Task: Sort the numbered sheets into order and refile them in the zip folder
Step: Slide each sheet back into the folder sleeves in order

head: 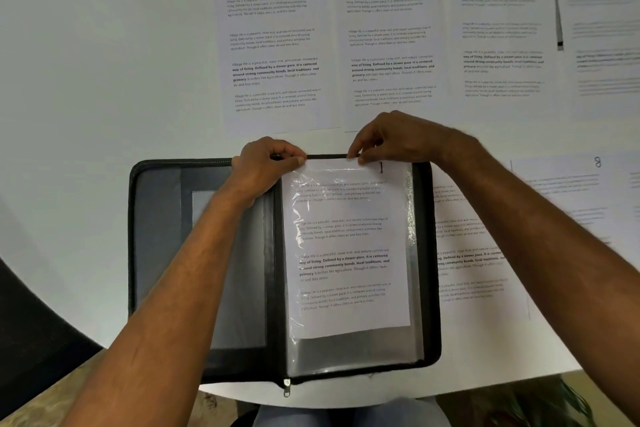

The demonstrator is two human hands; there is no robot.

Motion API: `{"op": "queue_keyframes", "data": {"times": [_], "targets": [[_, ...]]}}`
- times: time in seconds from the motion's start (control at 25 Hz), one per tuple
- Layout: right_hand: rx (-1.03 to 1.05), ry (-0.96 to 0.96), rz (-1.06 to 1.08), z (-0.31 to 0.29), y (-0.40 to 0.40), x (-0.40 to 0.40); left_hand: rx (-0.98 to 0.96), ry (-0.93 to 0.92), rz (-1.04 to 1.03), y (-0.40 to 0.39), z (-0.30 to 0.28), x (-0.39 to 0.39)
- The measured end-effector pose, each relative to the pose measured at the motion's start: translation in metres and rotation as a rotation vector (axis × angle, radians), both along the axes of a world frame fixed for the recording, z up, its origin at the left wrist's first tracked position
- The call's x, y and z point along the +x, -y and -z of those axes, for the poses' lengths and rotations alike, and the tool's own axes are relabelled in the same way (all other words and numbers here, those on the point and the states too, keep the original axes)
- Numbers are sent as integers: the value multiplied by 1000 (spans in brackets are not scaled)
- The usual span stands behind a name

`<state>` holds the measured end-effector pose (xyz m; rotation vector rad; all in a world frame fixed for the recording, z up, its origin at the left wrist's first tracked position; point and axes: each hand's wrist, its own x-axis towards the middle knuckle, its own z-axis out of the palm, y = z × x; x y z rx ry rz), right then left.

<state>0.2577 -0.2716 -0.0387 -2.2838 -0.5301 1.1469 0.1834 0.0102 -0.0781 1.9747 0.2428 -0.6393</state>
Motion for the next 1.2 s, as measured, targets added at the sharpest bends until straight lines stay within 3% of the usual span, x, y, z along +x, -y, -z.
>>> {"op": "queue_keyframes", "data": {"times": [0.32,0.52,0.68,0.88,1.2], "targets": [[-12,-36,-85,0,-12,-8,290,91,207,4,4,-2],[-93,-57,-135,-7,-20,-12,264,116,183,4,5,-3],[-60,80,-146,-13,-24,-25,271,107,167,5,2,-4],[-125,114,-192,-4,-27,-37,298,100,168,7,3,-5],[-79,154,-109,6,-27,-37,184,86,120,1,15,-4]]}}
